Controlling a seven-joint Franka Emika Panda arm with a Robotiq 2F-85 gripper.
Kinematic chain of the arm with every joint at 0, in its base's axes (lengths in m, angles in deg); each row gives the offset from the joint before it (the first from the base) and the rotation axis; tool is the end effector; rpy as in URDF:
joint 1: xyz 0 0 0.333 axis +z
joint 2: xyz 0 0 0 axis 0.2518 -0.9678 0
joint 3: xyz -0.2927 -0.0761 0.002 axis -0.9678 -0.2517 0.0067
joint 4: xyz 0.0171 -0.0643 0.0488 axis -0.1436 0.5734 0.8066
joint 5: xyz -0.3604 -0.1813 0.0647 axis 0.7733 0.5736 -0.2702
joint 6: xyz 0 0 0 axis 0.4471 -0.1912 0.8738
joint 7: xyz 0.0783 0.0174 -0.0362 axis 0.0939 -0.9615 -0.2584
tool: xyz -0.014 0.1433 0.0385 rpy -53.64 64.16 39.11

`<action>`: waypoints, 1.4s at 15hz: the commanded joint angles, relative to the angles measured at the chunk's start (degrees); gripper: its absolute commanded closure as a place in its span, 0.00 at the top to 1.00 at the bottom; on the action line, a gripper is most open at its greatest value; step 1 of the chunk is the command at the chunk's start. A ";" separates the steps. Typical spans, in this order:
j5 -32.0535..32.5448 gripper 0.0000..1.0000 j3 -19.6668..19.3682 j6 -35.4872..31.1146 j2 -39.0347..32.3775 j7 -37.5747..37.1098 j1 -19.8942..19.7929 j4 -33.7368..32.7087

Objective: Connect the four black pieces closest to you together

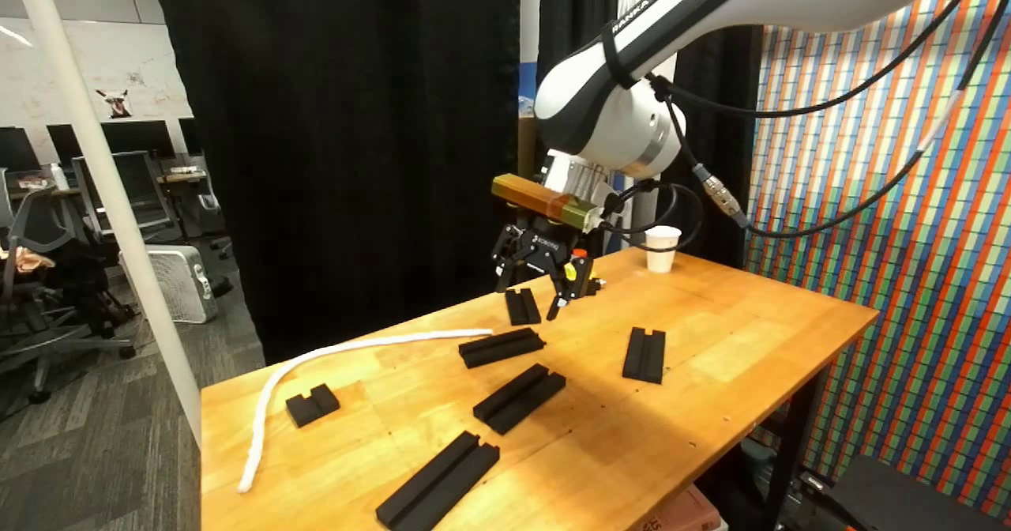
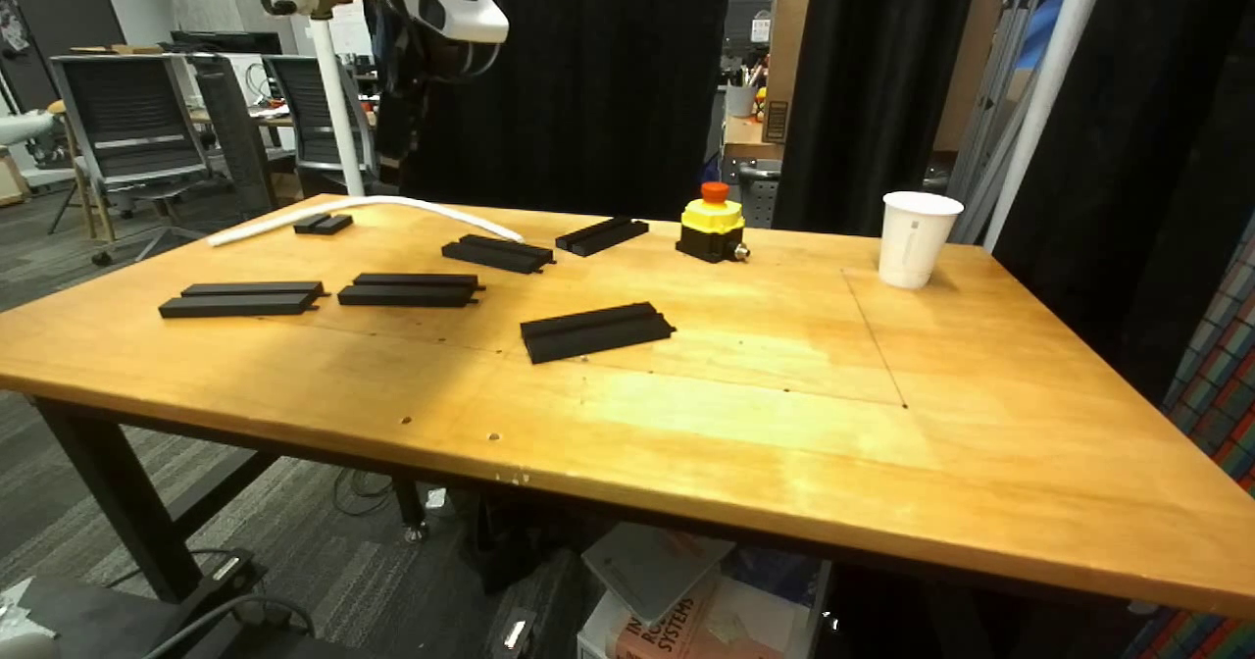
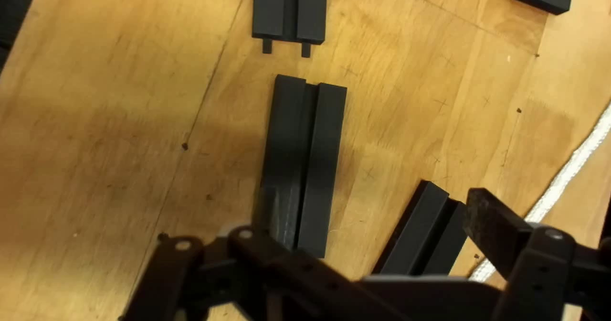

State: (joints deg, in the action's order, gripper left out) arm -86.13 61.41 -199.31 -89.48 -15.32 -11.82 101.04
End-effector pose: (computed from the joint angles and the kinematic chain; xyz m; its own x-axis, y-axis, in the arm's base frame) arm 0.5429 0.1227 0.3232 0.4067 -0.8629 -0.2999 -0.9089 -0.3490 -0.2283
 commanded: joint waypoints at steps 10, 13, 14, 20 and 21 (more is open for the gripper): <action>-5.22 1.00 -0.76 -1.36 -11.94 -6.66 1.78 -4.07; -6.44 1.00 -0.41 -1.48 -12.31 -8.85 2.82 -3.48; -6.80 1.00 -0.34 -1.71 -12.64 -9.16 3.11 -3.46; -7.43 1.00 -0.34 -2.35 -14.87 -8.79 4.07 -3.86; -7.10 1.00 -0.47 -2.71 -15.20 -8.41 4.06 -3.74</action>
State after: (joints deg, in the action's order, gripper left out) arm -92.16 61.26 -201.65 -103.50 -23.81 -8.31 98.29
